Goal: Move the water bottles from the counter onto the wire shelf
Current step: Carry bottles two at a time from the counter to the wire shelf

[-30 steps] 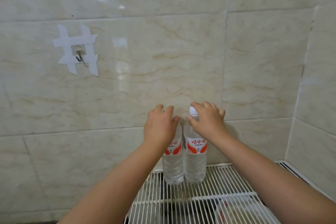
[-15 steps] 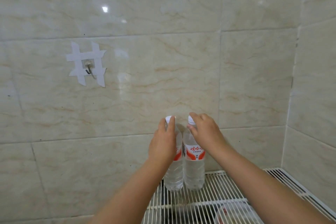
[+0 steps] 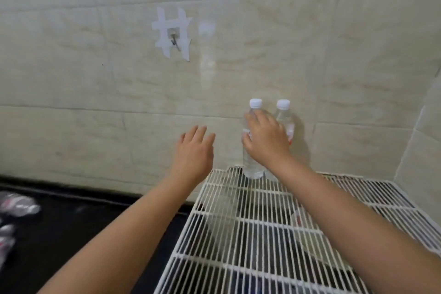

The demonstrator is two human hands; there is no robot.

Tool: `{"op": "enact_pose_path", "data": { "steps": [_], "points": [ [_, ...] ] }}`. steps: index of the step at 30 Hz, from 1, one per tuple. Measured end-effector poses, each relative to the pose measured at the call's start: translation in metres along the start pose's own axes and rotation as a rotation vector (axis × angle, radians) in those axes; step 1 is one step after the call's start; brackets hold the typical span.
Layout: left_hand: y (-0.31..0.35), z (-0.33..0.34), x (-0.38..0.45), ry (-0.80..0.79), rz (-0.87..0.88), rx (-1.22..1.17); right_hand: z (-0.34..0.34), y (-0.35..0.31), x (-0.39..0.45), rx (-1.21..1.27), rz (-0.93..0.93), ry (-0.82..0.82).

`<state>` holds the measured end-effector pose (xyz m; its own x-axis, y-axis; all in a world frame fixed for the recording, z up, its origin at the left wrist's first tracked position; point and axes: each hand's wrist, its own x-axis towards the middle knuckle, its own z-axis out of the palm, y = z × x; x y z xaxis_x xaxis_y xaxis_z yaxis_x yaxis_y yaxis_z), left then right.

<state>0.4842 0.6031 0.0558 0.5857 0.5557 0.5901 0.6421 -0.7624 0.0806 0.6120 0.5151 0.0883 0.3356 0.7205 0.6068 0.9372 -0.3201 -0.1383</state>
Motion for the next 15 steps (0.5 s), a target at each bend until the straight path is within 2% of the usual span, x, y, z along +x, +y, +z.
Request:
{"op": "enact_pose_path", "data": {
  "steps": [4, 7, 10, 15],
  "points": [
    [-0.052, -0.03, -0.069, -0.054, -0.145, 0.175, 0.025, -0.085, -0.031, 0.104, -0.227, -0.112],
    [-0.098, -0.053, -0.135, -0.123, -0.241, 0.329, 0.045, -0.153, -0.067, 0.168, -0.327, -0.205],
    [-0.144, -0.075, -0.21, -0.222, -0.377, 0.351, 0.061, -0.223, -0.098, 0.154, -0.446, -0.337],
    [-0.227, -0.11, -0.323, -0.307, -0.592, 0.364, 0.089, -0.346, -0.147, 0.214, -0.519, -0.401]
  ]
}}
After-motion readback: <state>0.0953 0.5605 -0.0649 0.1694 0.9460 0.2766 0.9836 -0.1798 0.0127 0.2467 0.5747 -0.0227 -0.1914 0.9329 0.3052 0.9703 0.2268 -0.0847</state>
